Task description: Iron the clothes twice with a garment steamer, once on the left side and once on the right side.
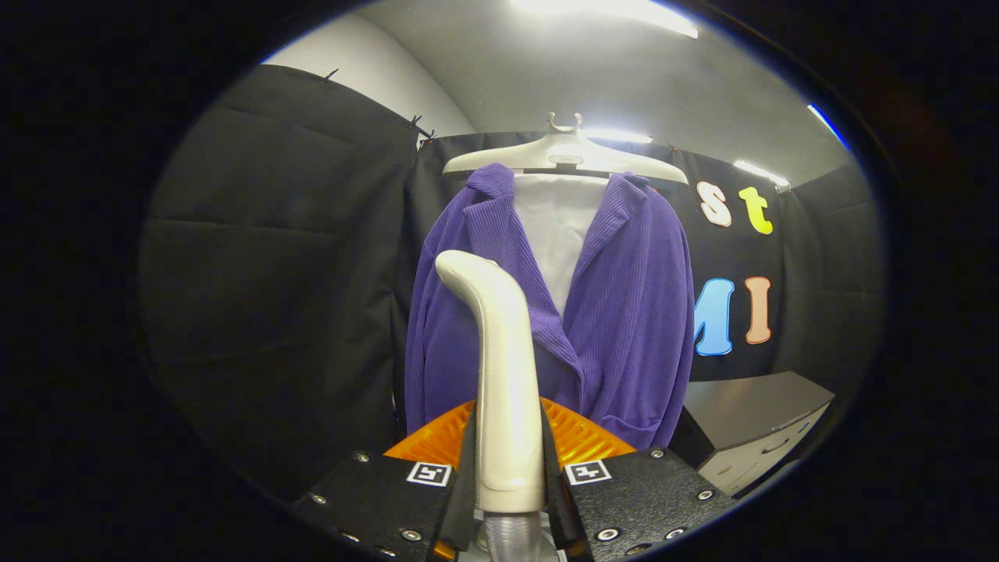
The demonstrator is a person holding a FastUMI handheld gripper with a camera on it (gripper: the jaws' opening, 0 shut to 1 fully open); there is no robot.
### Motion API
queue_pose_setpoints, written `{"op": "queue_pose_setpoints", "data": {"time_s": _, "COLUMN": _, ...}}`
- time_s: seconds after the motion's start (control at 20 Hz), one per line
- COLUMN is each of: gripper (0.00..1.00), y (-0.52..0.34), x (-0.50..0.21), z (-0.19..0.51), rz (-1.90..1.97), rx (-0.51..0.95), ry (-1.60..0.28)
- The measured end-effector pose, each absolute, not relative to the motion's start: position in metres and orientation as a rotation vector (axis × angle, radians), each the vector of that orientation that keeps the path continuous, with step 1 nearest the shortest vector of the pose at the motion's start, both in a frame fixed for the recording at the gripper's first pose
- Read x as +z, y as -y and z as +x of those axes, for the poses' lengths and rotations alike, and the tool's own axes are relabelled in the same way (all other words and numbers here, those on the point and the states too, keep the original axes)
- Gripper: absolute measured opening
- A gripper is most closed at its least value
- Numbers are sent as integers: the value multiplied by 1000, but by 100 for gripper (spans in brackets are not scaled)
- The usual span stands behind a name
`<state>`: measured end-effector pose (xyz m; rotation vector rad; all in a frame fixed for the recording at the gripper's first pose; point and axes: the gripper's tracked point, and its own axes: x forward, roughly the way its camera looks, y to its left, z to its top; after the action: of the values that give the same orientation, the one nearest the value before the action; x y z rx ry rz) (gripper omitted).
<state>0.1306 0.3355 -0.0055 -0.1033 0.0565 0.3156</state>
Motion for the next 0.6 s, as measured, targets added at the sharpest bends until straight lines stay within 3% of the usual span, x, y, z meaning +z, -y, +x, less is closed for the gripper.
{"op": "queue_pose_setpoints", "data": {"time_s": 0.6, "gripper": 38, "y": -324, "x": -104, "z": 116, "rz": -227, "rx": 327, "ry": -196}}
